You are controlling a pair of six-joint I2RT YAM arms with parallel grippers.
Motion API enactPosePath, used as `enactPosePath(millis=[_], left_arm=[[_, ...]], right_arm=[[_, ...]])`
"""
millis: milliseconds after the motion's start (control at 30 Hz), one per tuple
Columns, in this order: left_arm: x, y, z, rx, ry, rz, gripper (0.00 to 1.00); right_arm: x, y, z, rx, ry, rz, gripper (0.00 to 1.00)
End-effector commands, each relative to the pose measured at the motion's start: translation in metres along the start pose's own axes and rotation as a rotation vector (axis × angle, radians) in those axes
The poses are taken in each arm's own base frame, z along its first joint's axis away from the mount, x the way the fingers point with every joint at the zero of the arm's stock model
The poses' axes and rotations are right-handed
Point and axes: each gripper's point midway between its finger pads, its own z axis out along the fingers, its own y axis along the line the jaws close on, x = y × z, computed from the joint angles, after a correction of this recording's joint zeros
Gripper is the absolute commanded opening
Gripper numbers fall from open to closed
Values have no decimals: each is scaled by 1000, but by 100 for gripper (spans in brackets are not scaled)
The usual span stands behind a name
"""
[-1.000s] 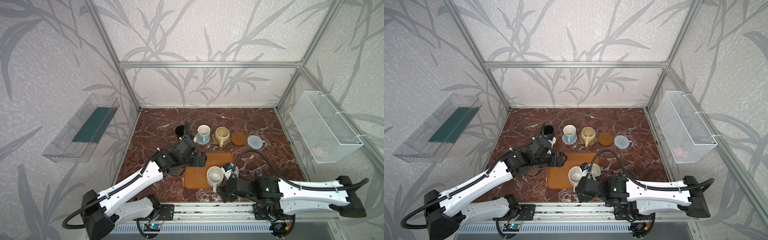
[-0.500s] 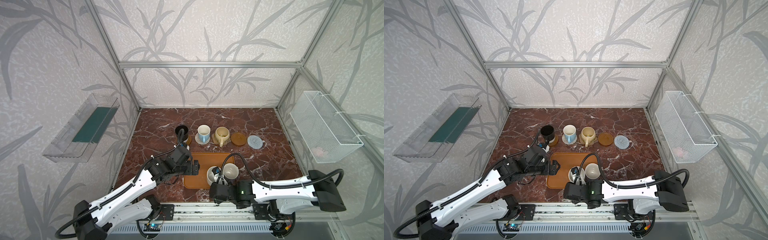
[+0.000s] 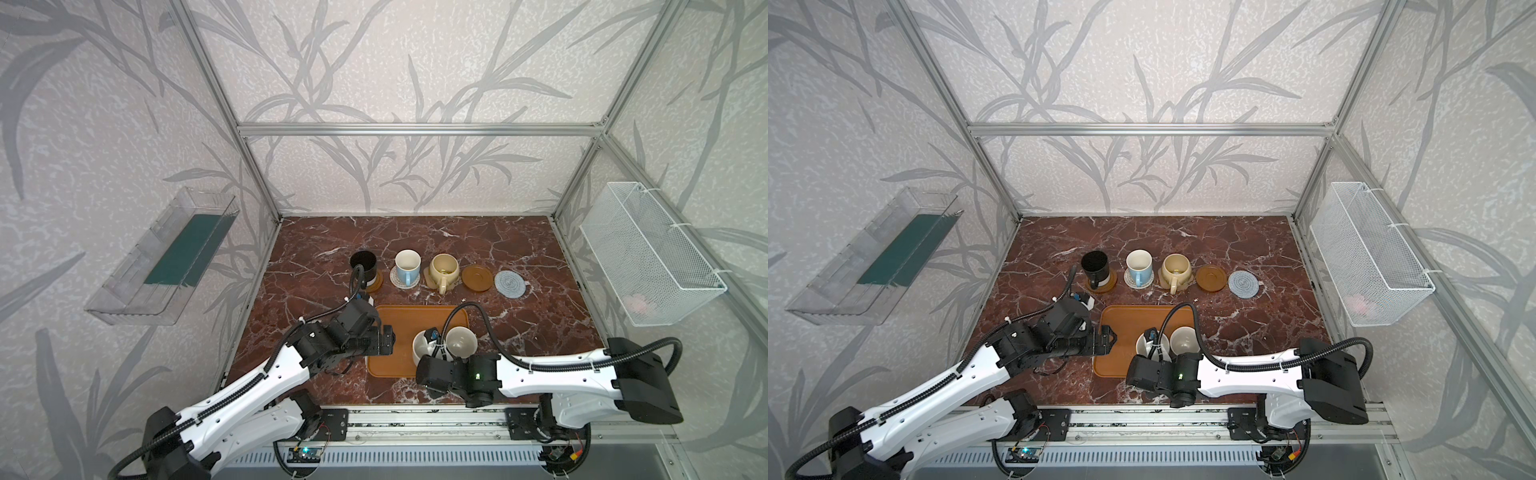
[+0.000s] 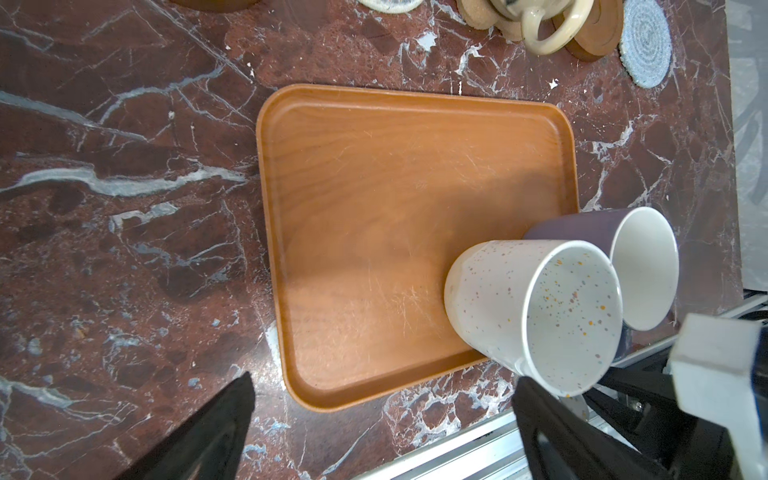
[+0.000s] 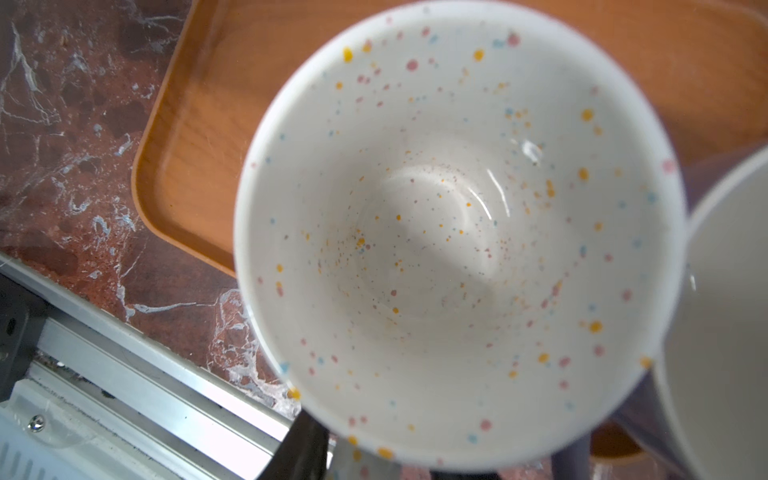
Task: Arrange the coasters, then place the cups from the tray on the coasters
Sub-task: 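Reach both grippers to the two mugs on the tray, then grasp the white speckled mug with right gripper and lift it off the tray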
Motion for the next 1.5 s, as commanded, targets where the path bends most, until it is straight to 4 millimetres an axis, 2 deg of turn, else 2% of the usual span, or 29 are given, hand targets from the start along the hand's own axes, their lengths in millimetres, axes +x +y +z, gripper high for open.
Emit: enactPosePath(millis=[0, 100, 433, 700, 833, 933, 1067, 1300, 1467], left_arm=[[-2, -8, -4, 58, -13, -39, 99], [-5, -18, -8, 122, -33, -58, 99], [0, -21, -8, 162, -25, -98, 99], [2, -23, -6, 194, -29, -123, 98], [0, -27, -7, 216, -31, -128, 98], [-1, -31, -8, 240, -38, -141, 98], [-13, -66, -15, 472, -72, -251, 98], [-29, -48, -30, 462, -207, -364, 99], [-35, -54, -37, 509, -229, -393, 99]], right_arm=[[-8, -2, 5, 19, -23, 1, 35], [-10, -5, 9, 39, -28, -3, 34], [-14, -7, 13, 66, -43, -20, 26], [-20, -1, 10, 53, -55, -43, 13], [-27, 3, 5, 37, -74, -49, 11], [-32, 6, 0, 21, -89, -55, 4], [-36, 10, -8, -11, -108, -59, 2], [-49, 8, -25, -27, -166, -83, 0], [-65, 11, -42, -67, -227, -94, 0]])
